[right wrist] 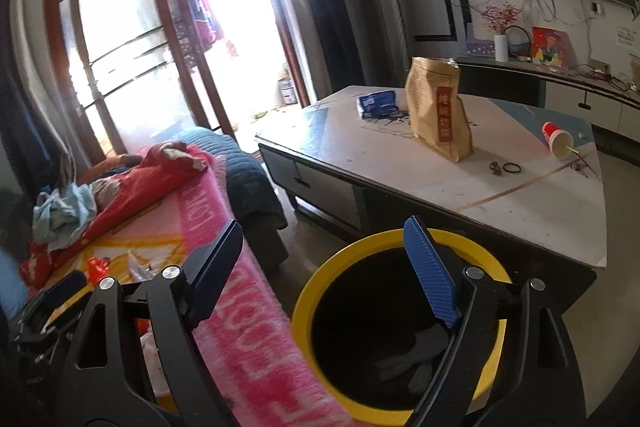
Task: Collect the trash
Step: 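Move both open grippers back to the trash pile on the bed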
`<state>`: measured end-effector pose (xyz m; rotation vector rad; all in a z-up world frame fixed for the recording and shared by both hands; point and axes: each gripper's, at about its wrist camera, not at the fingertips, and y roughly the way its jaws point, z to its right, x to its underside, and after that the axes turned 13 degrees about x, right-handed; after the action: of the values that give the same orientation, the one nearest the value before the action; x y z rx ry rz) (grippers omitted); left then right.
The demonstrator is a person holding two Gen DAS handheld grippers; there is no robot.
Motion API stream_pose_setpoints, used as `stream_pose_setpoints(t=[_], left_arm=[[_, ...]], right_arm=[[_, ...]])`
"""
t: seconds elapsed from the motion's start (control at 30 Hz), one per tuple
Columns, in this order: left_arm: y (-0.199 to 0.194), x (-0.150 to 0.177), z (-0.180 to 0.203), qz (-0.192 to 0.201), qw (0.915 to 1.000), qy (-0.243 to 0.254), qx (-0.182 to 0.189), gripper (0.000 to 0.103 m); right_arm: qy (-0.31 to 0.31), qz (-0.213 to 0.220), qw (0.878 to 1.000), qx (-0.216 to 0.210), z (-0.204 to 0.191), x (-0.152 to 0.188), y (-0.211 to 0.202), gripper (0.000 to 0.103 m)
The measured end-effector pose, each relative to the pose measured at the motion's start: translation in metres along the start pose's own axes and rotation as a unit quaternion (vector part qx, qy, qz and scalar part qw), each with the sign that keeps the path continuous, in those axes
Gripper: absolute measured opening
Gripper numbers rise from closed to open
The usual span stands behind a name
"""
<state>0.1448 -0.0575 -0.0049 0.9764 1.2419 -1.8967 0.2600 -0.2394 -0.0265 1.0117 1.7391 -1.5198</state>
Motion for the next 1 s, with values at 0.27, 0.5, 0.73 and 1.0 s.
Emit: stream_pose_setpoints(t=[0.27, 0.5, 0.73, 1.0], left_arm=[[-0.019, -0.001, -0.021, 0.014, 0.9995, -0.017, -0.022, 0.094], [-0.033, 0.001, -0.042, 0.022, 0.9983, -0.035, -0.042, 0.095], [-0.043, 0.001, -0.062, 0.030, 0.9961, -0.053, -0.064, 0.095], [-0.052, 0.001, -0.091, 0.039, 0.9923, -0.078, -0.088, 0.095]], right_arm=[[-0.025, -0.007, 0.999, -0.031, -0.029, 0.012, -0.011, 0.075], [-0.060, -0.013, 0.996, -0.070, -0.064, 0.025, -0.025, 0.075], [-0.099, -0.029, 0.989, -0.105, -0.097, 0.042, -0.036, 0.075], [-0.146, -0.049, 0.979, -0.130, -0.128, 0.065, -0.042, 0.075]])
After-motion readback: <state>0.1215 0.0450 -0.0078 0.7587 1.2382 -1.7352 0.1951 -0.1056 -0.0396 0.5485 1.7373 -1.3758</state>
